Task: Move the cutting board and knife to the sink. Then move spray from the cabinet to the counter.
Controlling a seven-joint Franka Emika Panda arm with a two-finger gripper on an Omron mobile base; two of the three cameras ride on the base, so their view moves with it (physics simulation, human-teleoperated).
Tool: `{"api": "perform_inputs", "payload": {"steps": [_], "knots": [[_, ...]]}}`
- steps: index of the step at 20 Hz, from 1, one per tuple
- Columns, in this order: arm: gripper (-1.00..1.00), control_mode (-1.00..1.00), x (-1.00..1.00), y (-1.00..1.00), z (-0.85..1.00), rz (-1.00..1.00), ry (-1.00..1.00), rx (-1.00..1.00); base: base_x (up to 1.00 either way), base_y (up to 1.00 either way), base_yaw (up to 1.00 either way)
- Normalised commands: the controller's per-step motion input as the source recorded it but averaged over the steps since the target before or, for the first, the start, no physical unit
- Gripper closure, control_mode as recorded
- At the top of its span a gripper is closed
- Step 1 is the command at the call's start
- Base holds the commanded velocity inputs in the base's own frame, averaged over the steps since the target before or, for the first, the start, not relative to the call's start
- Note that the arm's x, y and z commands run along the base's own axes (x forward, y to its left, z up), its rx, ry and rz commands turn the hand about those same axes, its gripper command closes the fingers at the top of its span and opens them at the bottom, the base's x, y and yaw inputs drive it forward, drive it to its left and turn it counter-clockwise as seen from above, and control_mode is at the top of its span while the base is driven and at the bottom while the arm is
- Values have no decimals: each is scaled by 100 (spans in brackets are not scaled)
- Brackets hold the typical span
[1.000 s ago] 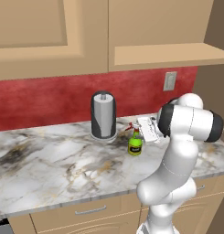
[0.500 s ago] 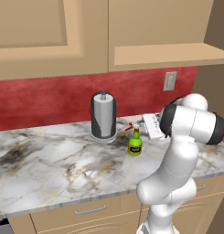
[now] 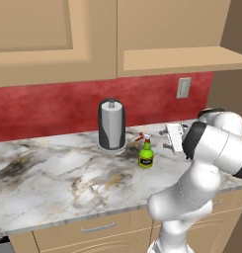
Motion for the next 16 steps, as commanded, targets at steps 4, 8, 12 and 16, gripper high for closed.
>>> {"api": "perform_inputs", "payload": {"steps": [4,8,12,16], "knots": [[-100,-100,-69,-1,39,-22,0,-4,0,0,0],[-100,-100,-56,0,55,-23,2,-3,0,0,0],[-100,-100,-47,-1,61,-23,8,-2,0,0,0],[-100,-100,-39,0,58,-25,12,-4,0,0,0]]}}
